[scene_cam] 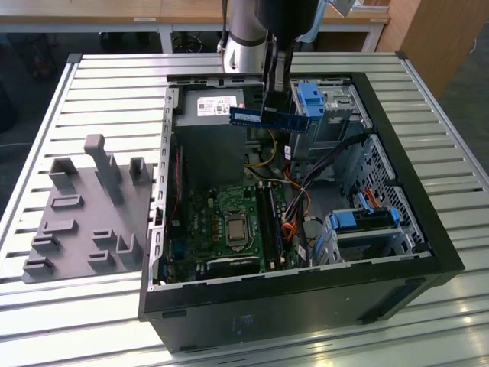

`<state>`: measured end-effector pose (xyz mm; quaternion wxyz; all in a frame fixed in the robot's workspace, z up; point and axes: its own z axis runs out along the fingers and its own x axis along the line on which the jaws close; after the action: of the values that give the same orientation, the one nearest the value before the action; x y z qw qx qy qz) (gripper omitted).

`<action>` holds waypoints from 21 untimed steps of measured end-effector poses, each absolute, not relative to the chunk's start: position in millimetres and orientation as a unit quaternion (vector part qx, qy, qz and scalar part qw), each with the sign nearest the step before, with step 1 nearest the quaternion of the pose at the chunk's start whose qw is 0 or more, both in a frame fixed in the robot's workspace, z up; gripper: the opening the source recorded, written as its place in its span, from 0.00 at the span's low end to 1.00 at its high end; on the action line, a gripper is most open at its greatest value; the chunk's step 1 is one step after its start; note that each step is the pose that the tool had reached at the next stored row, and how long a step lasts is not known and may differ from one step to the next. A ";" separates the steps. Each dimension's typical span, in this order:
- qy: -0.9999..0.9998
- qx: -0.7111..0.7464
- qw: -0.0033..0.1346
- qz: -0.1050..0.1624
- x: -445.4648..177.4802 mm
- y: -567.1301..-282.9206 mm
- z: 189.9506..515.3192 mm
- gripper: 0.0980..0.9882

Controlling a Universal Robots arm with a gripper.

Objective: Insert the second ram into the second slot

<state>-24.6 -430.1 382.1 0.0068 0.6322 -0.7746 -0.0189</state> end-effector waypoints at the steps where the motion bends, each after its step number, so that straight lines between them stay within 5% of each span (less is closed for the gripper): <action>1: -0.775 0.631 0.007 -0.019 -24.5 -430.1 382.0 0.04; 21: -0.792 0.610 0.006 -0.019 -24.5 -430.1 382.1 0.04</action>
<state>-24.5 -430.1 382.1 0.0062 0.6102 -0.7920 -0.0191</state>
